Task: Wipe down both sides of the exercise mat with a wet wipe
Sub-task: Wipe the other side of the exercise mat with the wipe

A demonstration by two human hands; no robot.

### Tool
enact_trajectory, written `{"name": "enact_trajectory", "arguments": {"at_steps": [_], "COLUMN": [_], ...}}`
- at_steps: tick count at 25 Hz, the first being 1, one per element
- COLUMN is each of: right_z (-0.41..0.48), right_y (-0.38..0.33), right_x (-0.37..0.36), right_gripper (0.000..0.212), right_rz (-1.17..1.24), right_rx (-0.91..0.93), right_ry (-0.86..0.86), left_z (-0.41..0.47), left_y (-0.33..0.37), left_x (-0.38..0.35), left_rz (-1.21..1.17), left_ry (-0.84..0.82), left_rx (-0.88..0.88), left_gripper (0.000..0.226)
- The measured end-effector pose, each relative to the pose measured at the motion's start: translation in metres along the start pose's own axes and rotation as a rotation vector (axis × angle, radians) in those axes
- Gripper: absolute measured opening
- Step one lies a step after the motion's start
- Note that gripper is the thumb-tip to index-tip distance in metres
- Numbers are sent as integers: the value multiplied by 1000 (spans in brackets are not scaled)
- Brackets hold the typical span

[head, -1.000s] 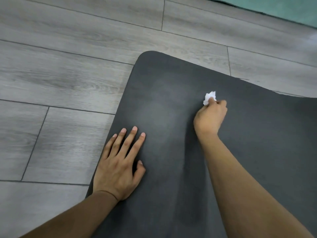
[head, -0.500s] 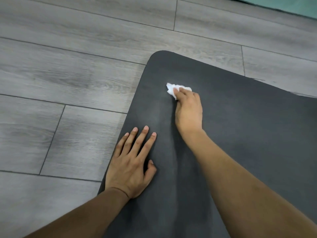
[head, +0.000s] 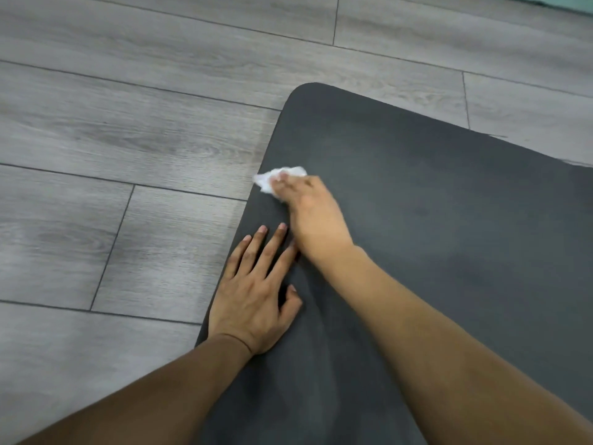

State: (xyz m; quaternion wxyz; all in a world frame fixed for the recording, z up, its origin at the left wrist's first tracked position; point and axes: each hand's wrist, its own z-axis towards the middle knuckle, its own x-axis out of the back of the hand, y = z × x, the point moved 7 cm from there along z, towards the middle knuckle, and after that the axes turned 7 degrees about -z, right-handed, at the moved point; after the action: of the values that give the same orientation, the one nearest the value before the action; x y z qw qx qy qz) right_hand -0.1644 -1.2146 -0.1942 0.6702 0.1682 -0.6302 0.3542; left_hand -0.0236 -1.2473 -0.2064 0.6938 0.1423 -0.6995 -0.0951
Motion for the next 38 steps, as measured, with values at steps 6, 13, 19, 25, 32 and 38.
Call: {"name": "enact_trajectory", "arguments": {"at_steps": [6, 13, 19, 25, 32, 38], "right_z": [-86, -68, -44, -173, -159, -149], "right_y": [117, 83, 17, 135, 148, 156], "right_x": [44, 45, 14, 60, 75, 89], "right_gripper": [65, 59, 50, 62, 44, 32], "right_rz": [-155, 104, 61, -238, -266, -128], "right_rx": [-427, -527, -204, -699, -591, -560], "right_ry": [14, 147, -95, -19, -122, -154], "left_z": [-2, -1, -3, -5, -28, -99], "left_y": [1, 2, -1, -3, 21, 9], "left_x": [1, 1, 3, 6, 34, 4], "left_rz": [-3, -1, -79, -154, 1, -14], "left_ry": [15, 37, 85, 114, 52, -70], "left_rx": [-16, -17, -31, -23, -74, -97], "left_gripper": [73, 73, 70, 67, 40, 73]}}
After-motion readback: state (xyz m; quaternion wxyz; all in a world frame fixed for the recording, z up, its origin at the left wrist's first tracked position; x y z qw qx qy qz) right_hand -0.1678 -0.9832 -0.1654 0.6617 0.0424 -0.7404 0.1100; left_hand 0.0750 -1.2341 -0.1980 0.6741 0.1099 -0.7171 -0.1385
